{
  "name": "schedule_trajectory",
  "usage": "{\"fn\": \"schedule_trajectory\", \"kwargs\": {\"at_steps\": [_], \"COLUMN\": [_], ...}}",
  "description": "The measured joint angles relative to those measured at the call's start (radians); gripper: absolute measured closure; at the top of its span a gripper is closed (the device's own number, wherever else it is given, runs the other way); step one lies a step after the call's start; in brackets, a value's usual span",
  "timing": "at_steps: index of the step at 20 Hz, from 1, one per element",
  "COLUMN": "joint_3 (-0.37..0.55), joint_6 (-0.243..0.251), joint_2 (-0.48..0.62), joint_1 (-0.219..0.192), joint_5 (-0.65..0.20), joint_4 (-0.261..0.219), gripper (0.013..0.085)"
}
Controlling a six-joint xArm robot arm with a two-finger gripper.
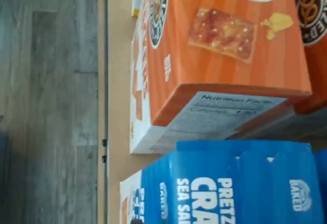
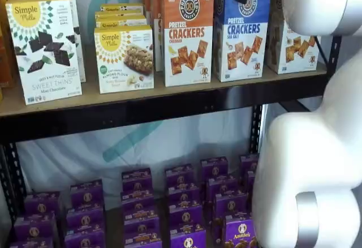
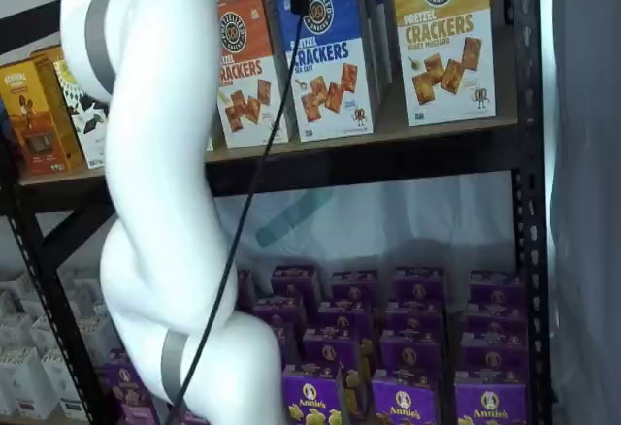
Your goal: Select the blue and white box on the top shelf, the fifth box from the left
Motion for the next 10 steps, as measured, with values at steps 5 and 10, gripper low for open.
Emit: {"fn": "schedule_trajectory", "kwargs": {"at_steps": [5,10], "joint_3": [-0.042,-0.053], "joint_6": [0.012,0.025], "joint_2": [0.028,0.04], "joint_1": [0.032,0.064], "joint_5": [0.04,0.053], "joint_4": [-0.063,-0.114], "gripper": [0.013,0.013]}}
